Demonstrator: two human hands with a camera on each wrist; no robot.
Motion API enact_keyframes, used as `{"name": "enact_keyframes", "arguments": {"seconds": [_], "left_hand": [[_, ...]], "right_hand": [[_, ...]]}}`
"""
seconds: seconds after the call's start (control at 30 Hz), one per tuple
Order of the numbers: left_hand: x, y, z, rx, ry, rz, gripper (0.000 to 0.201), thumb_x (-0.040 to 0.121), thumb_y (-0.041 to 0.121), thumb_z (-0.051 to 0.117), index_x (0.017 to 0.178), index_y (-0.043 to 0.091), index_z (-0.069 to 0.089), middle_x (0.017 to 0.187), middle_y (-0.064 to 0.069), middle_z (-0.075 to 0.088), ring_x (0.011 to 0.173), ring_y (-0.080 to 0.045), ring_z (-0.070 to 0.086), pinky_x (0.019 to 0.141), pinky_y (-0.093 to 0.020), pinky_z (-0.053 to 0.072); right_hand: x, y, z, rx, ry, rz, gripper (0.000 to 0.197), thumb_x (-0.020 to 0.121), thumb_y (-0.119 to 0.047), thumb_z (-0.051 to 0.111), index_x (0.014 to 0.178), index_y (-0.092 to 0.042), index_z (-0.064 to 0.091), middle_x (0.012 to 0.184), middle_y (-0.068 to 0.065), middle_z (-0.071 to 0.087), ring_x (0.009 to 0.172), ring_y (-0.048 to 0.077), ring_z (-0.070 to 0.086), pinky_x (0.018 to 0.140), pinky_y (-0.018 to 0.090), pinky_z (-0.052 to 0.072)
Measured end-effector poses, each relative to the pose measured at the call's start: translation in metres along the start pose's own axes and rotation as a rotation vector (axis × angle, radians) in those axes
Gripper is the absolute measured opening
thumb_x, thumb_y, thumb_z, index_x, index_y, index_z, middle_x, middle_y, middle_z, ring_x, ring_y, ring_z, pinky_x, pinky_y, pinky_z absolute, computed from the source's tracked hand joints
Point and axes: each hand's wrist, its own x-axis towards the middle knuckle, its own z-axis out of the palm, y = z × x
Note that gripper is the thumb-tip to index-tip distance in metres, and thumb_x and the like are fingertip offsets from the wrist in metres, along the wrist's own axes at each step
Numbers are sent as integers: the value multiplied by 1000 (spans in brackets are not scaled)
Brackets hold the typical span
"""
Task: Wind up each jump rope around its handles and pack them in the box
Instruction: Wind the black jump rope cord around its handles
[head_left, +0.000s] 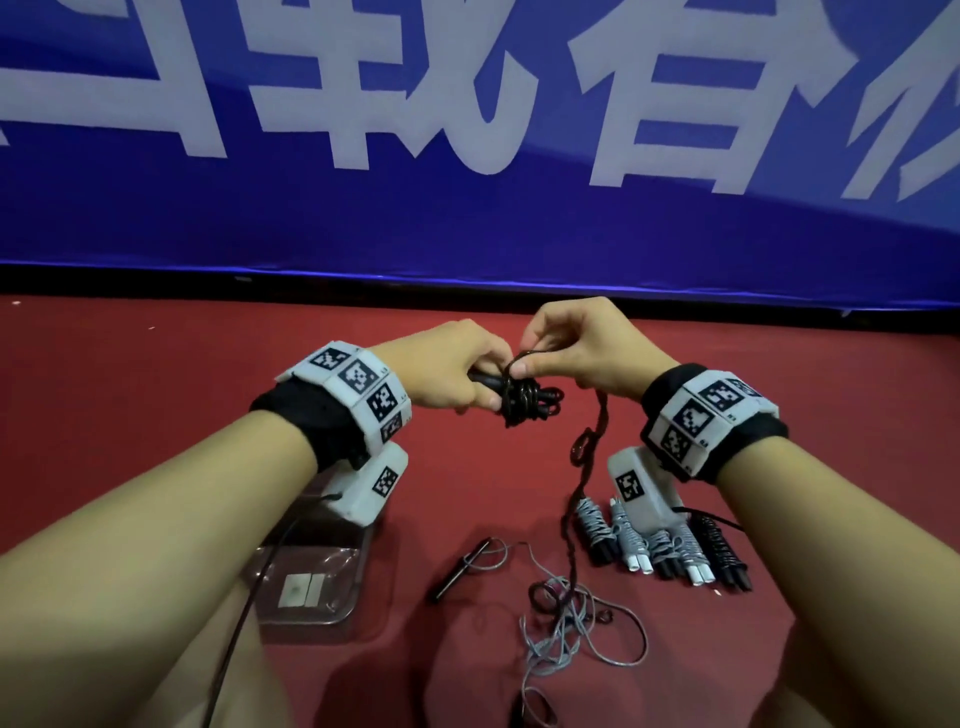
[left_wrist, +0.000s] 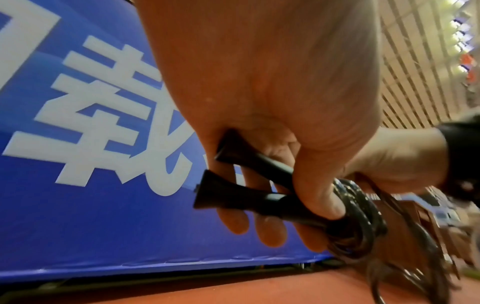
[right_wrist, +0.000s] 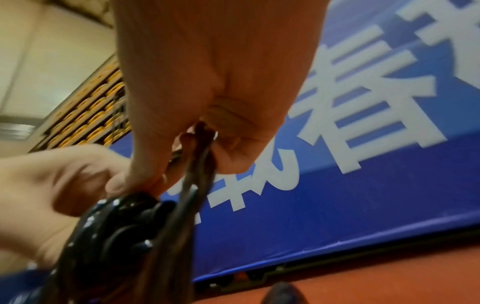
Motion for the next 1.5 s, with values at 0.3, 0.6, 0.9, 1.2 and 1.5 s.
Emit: {"name": "enact_keyframes", "arguments": {"seconds": [0.3,0.6,0.9,1.2,1.5], "left_hand": [[-15,4,-7,-275,116,85,64,91,0,71,141,26,40,76,8,75,66,-21,64,69,-34,53],[-9,-7,-21,-600,690,65,43,96,-5,62,134,15,60,89,2,76,56,-13,62,57,-33,53],[-5,-22,-18,-445,700,-68,38,94,0,66,120,27,65,86,6,77,58,-17,64,55,-28,53],[-5,-17,-13,-555,541,-56,39,95,-3,65,129,17,65,89,6,77,59,-12,68,57,-29,55],[0,-10,-10,-626,467,-39,40,95,-6,63,133,6,62,84,6,76,54,-13,66,50,-26,53]], "right_hand": [[1,9,9,397,-133,301,50,82,-59,65,97,-12,71,59,-2,49,48,10,34,45,21,29],[1,22,46,544,-120,411,40,92,-44,68,108,-8,72,73,-5,56,59,9,48,55,20,39],[1,14,54,608,-82,530,28,111,-24,39,96,-9,57,84,9,69,79,26,74,64,38,60],[12,16,-15,910,335,281,34,97,-47,57,71,-26,64,96,-9,70,108,12,66,94,38,36],[9,45,12,-303,122,625,55,99,-61,47,108,-9,62,107,16,63,103,31,64,77,36,54]]}}
